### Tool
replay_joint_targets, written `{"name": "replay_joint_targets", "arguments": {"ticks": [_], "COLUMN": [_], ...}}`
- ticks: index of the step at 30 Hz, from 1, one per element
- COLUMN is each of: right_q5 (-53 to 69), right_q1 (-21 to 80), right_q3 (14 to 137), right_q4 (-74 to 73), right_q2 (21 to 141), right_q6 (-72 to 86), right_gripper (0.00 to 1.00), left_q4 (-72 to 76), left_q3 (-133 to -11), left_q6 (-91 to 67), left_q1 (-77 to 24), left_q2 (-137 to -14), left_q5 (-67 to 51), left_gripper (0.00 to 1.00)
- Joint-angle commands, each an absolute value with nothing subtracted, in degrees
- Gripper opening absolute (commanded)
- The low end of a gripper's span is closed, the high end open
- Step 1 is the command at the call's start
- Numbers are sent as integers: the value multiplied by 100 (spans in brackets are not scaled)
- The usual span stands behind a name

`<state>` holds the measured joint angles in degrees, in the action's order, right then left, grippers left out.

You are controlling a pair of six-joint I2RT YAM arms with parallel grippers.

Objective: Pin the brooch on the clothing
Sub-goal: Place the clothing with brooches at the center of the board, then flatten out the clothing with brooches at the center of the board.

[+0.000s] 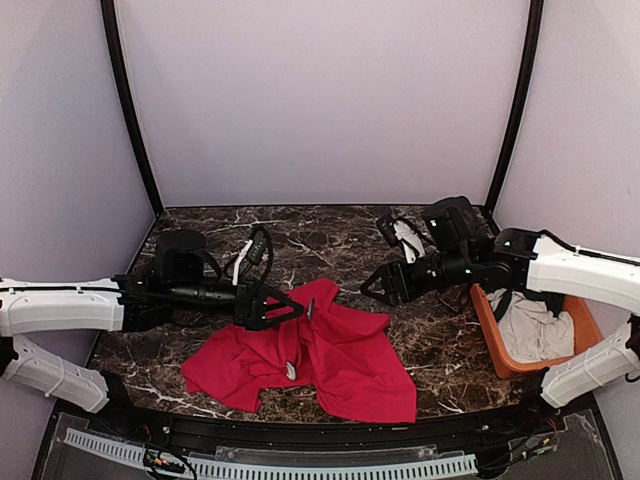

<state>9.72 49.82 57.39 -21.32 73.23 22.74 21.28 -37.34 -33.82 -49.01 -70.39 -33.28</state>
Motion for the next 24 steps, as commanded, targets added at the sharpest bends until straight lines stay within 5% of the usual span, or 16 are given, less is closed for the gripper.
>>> {"name": "replay_joint_targets", "arguments": {"ticks": [1,13,24], "right_q5": [807,472,572], "right_q1": [4972,5436,5449], "right_q3": [5638,5763,6081], "right_q4": [-2568,-2202,-1729], "right_q2": [7178,8354,9266], "right_q6": [1982,816,90], "right_gripper": [69,76,76], "left_q4": [-252,-2983,-2892], "left_q3": [-4331,-4554,-4899], "left_q6": [-2147,-759,-136], "left_q1": [-4783,-4324,-4322], "left_q2": [-6302,-6442,-7689], "left_q5": [-2299,-2279,-2179], "left_gripper": [99,99,99]}}
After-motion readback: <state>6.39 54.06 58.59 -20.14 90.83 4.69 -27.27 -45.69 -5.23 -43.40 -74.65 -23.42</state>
